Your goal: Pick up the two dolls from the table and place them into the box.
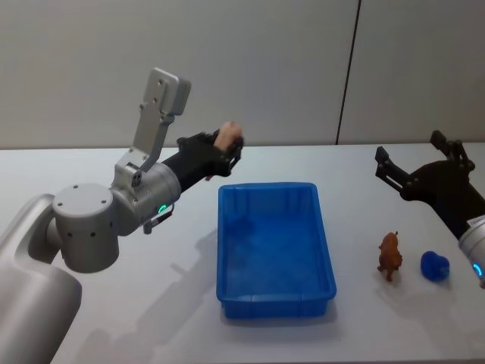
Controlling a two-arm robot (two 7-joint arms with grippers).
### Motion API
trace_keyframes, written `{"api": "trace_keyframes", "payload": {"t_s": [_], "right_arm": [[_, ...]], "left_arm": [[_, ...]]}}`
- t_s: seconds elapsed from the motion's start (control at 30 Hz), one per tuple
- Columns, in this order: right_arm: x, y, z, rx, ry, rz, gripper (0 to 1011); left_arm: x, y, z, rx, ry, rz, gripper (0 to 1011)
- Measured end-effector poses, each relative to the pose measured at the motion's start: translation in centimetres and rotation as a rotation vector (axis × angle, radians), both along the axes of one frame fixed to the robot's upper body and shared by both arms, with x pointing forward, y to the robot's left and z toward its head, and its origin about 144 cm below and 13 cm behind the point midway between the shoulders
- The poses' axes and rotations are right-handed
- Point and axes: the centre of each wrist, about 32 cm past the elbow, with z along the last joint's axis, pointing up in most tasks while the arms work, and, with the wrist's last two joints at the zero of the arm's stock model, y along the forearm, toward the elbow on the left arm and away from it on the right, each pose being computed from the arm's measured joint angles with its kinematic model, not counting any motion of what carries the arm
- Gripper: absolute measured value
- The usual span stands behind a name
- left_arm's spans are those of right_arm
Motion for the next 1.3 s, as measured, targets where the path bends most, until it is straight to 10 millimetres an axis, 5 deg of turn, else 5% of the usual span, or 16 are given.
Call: {"api": "trace_keyframes", "payload": {"t_s": [0.23,0.83,1.3], "right_arm": [[0.0,0.0,0.0,0.000,0.000,0.000,1001],[0.0,0.0,0.0,0.000,0.000,0.000,1001],[0.0,0.0,0.0,0.000,0.000,0.000,1001]], "left_arm": [[0.9,-0.3,0.2,-0.055,-0.026,-0.107,450],[2.3,-0.3,-0.1,-0.120,-0.041,-0.270,992],[1.1,0.6,-0.6,-0.057,-0.070,-0.141,1001]]}}
